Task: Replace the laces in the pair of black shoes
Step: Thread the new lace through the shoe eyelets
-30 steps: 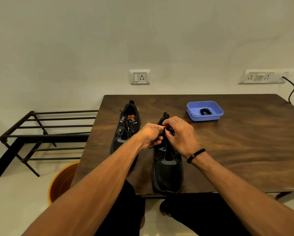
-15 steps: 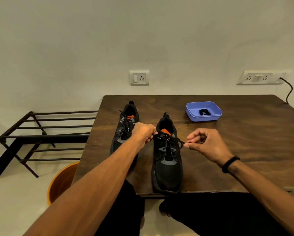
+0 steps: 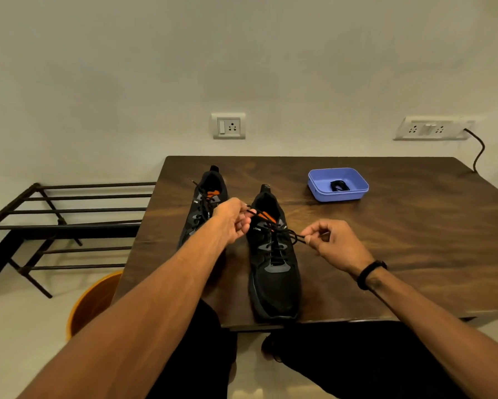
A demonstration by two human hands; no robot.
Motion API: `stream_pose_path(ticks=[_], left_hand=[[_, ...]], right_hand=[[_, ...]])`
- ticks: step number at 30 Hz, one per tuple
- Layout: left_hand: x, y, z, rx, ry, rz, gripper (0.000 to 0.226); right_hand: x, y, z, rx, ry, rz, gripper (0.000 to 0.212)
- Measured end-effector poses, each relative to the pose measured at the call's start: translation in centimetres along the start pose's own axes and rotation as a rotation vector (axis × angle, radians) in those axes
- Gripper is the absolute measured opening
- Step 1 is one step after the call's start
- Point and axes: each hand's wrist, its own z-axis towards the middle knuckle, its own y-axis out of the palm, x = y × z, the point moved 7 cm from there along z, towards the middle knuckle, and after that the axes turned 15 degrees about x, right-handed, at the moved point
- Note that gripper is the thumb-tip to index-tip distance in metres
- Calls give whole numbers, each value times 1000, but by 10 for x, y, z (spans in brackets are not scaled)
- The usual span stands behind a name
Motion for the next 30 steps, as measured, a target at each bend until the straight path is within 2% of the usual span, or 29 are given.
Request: stream_pose_path(ticks=[5,9,11,14,17,20,22,26,30], left_hand=[[-1,1,0,-105,-2,36,15],[2,2,1,-112,118,169,20],[3,2,0,-130,152,171,30],[5,5,-5,-166,191,187,44],[9,9,-7,-155,202,122,32],[8,7,-7,-150,83,-3,20],[6,5,-5,-143,31,-41,22],[4,6,-8,-126,91,85,30],[3,6,-3,-78,120,149,32]], right_hand=[[-4,5,4,25,135,229,8],[2,3,5,33,273,501,18],[4,3,4,8,301,557,22],[-1,8,-1,-54,281,547,22],[-6,16,-5,-126,263,502,19],[-5,22,-7,-171,250,425,17],[-6,23,-8,-160,197,320,14],[-11,26,-9,-134,77,136,13],[-11,21,-3,-99,114,238,14]])
